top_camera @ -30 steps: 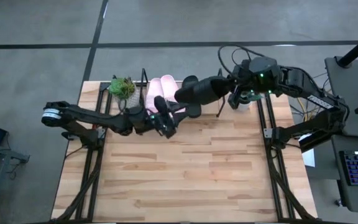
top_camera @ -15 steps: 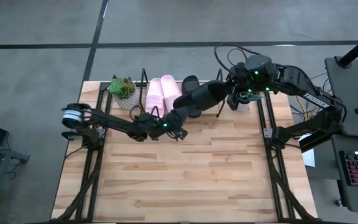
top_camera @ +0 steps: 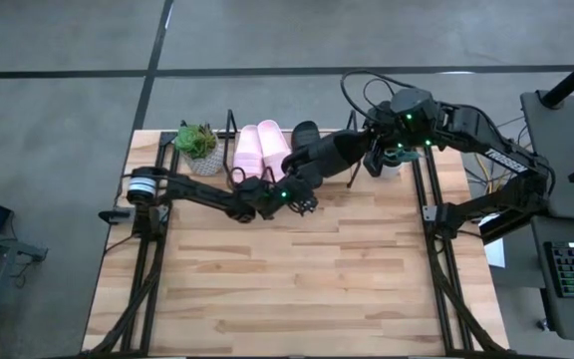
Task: Pick and place slides into the shelf
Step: Put the black slides on the shelf
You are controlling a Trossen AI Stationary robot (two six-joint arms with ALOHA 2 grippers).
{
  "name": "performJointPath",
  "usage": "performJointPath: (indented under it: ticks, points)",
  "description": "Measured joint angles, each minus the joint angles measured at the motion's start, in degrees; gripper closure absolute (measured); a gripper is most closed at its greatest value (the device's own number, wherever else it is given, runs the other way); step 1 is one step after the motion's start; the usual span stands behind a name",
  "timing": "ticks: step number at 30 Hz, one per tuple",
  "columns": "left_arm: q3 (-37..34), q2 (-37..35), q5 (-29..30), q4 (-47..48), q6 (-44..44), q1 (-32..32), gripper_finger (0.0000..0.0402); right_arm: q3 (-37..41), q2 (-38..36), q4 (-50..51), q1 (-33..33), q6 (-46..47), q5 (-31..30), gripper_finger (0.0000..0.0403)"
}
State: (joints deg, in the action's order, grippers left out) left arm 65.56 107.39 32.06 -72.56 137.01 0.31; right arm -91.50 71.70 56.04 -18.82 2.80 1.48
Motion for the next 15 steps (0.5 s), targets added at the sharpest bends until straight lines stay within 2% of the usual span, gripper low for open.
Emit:
performJointPath:
  ticks: [5, 8, 12, 13, 15]
  points:
    - [1.2, 1.0, -1.7, 0.2, 0.0, 0.0, 0.0218, 0.0, 0.1, 0.4, 0.0, 0.0, 0.0, 0.0373]
    - [2.0, 2.0, -2.1, -0.1, -1.8, 0.0, 0.0267, 0.0, 0.1, 0.6, 0.0, 0.2, 0.1, 0.0373]
    - [3.0, 2.5, -2.5, -0.2, -7.4, 0.0, 0.0367, 0.0, 0.2, 1.0, 0.0, 0.2, 0.0, 0.0373]
    - [3.1, 2.6, -2.5, -0.2, -7.5, 0.0, 0.0383, 0.0, 0.2, 1.0, 0.0, 0.2, 0.0, 0.0373]
    - [3.3, 2.7, -2.4, -0.2, -8.3, 0.0, 0.039, 0.0, 0.2, 1.0, 0.0, -0.1, -0.1, 0.0373]
